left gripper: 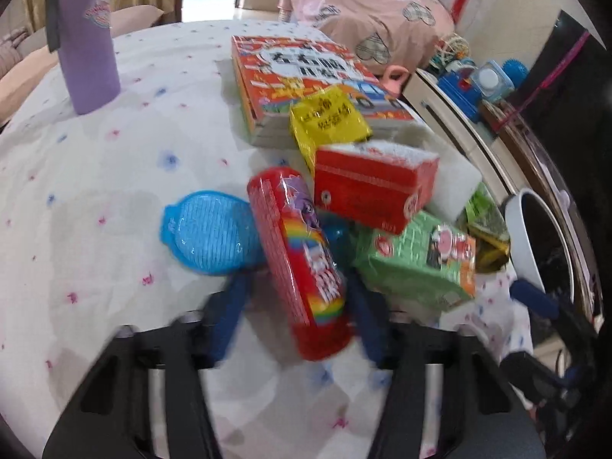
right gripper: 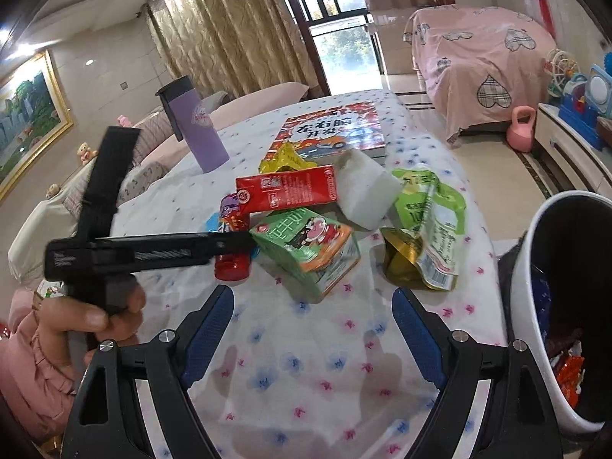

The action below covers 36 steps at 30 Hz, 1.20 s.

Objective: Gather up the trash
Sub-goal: 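Grasp the red rainbow candy tube with left tool while right tool grasps the green milk carton, then carry both items over the bin and open both tools to drop them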

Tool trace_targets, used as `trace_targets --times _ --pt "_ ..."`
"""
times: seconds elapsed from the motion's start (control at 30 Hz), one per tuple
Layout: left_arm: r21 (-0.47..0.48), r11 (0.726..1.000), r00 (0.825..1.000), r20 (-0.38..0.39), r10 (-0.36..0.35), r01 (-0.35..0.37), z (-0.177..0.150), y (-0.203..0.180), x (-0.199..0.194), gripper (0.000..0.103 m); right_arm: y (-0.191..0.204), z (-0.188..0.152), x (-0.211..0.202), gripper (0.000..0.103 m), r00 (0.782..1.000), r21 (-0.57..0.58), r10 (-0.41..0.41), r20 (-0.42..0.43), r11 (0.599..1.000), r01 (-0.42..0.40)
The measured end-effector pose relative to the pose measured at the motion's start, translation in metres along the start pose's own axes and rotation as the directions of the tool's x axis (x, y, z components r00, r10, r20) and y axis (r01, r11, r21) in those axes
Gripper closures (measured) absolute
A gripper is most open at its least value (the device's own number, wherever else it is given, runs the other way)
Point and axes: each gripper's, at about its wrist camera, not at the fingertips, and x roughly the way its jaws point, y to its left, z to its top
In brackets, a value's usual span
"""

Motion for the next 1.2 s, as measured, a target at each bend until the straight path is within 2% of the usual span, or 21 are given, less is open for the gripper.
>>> trace_targets --times 0.03,0.3,0.5,0.67,0.7,0.77,0.83,1.0,1.2 --pt "0.009 1.0 1.0 0.002 -0.012 0.012 -0.002 0.001 -0.002 0.073 0.002 0.002 0.002 0.017 1.0 -0.007 0.006 -0.001 1.0 -0.006" --pt "0.027 0.991 0.99 -0.058 -0.127 0.128 -0.034 0.031 -0.033 0.073 0.018 0.017 0.022 0.017 1.0 -0.114 0.012 -0.019 0.993 -0.014" --pt "0.023 0.989 0.986 -0.078 -0.147 0.149 -0.056 0.043 -0.049 0.073 0.026 0.034 0.049 0.016 0.999 -0.192 -0.014 -0.047 0.981 0.005" --pt "0.017 0.99 0.988 -0.071 -0.139 0.141 -0.063 0.044 -0.052 0.074 0.029 0.039 0.075 0.017 0.992 -0.245 -0.06 -0.107 0.969 0.032" --pt "0.013 0.99 0.988 -0.068 -0.14 0.141 -0.063 0.044 -0.052 0.074 0.029 0.038 0.077 0.019 0.99 -0.244 -0.074 -0.118 0.969 0.043" --pt "0.004 0.99 0.989 -0.061 -0.138 0.138 -0.063 0.046 -0.052 0.074 0.03 0.036 0.073 0.037 0.988 -0.246 -0.112 -0.109 0.966 0.082" --pt "0.002 0.991 0.99 -0.053 -0.13 0.13 -0.062 0.044 -0.051 0.074 0.029 0.033 0.065 0.052 0.987 -0.214 -0.106 -0.122 0.974 0.078" --pt "-0.014 0.994 0.993 -0.036 -0.111 0.111 -0.062 0.042 -0.05 0.073 0.033 0.024 0.053 0.057 0.985 -0.16 -0.058 -0.16 0.987 0.032" --pt "-0.043 0.993 0.994 -0.009 -0.11 0.11 -0.061 0.045 -0.048 0.074 0.04 0.022 0.081 0.053 0.978 -0.155 -0.073 -0.195 0.987 0.043"
